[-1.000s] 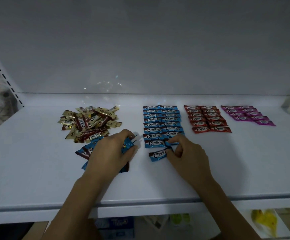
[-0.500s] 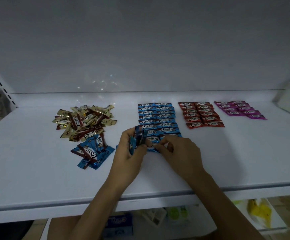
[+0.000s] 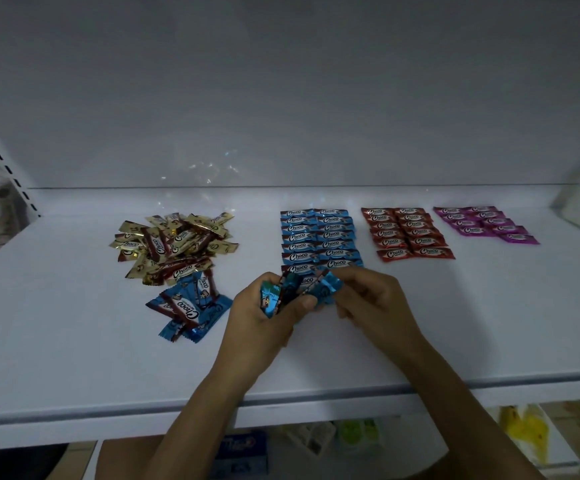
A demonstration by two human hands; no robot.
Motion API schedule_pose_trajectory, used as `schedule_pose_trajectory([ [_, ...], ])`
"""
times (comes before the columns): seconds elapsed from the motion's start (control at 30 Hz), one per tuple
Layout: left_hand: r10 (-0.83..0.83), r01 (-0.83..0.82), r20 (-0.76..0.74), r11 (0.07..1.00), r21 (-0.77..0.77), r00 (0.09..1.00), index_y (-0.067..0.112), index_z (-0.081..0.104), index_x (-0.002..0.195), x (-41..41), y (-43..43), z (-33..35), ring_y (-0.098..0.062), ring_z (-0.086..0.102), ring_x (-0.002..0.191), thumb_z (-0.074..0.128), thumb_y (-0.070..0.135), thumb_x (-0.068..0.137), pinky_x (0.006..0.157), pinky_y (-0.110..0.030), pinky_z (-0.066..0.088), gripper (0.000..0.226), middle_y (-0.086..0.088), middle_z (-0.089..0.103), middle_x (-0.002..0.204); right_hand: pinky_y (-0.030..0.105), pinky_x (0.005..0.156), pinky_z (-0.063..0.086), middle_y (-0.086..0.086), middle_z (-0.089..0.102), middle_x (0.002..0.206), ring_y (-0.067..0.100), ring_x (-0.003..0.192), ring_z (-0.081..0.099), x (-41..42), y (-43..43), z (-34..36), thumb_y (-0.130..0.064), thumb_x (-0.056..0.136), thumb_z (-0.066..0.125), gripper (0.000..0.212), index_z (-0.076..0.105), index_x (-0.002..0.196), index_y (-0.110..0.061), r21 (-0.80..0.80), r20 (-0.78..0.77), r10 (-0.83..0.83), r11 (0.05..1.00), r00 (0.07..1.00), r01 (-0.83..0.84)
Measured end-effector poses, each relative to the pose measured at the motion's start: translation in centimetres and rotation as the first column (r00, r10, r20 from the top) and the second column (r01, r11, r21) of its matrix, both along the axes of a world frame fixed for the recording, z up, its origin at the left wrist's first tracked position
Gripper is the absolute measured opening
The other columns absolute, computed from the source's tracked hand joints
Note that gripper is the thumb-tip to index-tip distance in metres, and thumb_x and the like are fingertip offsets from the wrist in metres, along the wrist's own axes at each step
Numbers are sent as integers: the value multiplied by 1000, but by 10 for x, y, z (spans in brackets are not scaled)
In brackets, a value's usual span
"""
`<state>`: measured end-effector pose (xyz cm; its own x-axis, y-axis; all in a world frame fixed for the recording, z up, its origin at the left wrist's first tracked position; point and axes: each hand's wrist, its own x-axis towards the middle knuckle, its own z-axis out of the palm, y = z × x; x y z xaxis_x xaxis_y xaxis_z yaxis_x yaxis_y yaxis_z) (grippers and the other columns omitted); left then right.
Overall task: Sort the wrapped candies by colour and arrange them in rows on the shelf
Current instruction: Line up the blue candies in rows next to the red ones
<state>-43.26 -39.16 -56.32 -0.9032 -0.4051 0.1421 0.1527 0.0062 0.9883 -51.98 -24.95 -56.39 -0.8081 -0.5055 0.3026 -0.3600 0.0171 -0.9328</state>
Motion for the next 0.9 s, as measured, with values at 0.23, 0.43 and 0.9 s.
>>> schedule_pose_trajectory([
  [0.23, -38, 39, 30, 999, -38, 999, 13, 62, 84, 0, 3, 3, -11, 62, 54, 68, 31, 66, 52, -26, 46, 26, 1, 73, 68, 20, 37, 40, 5, 59, 48, 14, 38, 48, 5, 3, 5, -28, 84, 67, 9, 73, 78, -26, -44, 109, 169, 985, 980, -165],
  [0.43, -19, 20, 27, 999, -32, 999, 14, 59, 89, -2, 1, 3, -8, 55, 49, 62, 23, 87, 45, -16, 40, 10, -1, 72, 74, 26, 48, 50, 10, 71, 80, 20, 60, 64, 6, 6, 4, -19, 83, 68, 19, 65, 98, -9, -151, 178, 239, 965, 955, -214],
  [0.9, 149, -147, -61, 988, 42, 987, 17, 62, 87, -3, 0, -4, -6, 63, 62, 72, 2, 78, 54, -16, 47, 20, 4, 73, 78, 20, 69, 54, 6, 74, 91, 18, 82, 71, 5, 3, 4, -1, 83, 63, 23, 63, 106, -2, -181, 284, 79, 983, 956, -27],
])
